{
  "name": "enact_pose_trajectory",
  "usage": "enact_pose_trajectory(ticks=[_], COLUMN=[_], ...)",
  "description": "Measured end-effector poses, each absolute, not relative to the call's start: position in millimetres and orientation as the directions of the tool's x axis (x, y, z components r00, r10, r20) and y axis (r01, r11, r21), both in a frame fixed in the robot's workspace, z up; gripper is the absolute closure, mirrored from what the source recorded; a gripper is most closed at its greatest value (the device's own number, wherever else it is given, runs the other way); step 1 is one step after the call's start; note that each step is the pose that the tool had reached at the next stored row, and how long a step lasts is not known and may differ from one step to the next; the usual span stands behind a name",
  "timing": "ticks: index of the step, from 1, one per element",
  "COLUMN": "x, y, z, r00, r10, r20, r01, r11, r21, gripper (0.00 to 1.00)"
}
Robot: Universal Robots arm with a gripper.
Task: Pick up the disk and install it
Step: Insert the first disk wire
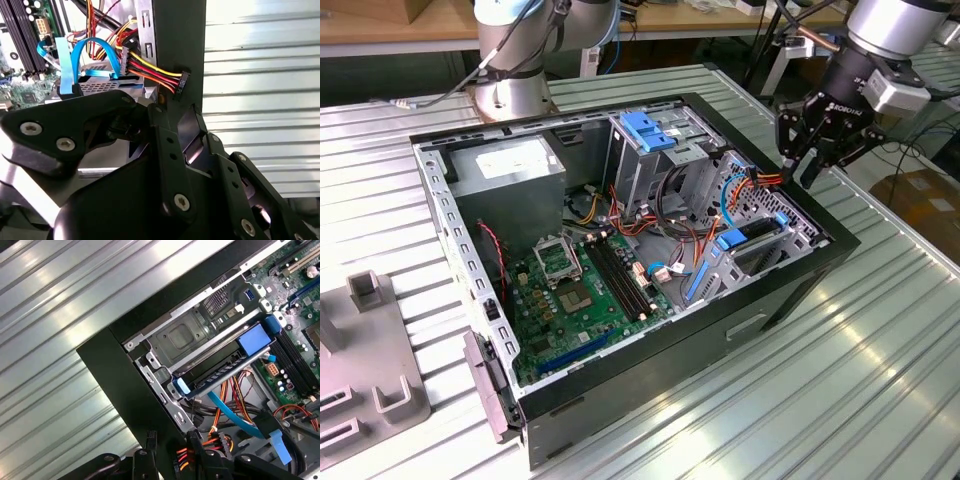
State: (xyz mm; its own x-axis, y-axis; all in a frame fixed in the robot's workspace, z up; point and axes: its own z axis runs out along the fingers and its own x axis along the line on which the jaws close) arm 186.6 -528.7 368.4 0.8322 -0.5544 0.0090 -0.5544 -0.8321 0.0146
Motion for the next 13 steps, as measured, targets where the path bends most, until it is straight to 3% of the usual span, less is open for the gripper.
enact_pose_trajectory(ticks=[13], x=[187.5], y=[-525.7], z=[367.8], r00=[0.864], r10=[-0.503], r20=[0.009], r01=[-0.503], r11=[-0.864], r21=[0.014], gripper=[0.63])
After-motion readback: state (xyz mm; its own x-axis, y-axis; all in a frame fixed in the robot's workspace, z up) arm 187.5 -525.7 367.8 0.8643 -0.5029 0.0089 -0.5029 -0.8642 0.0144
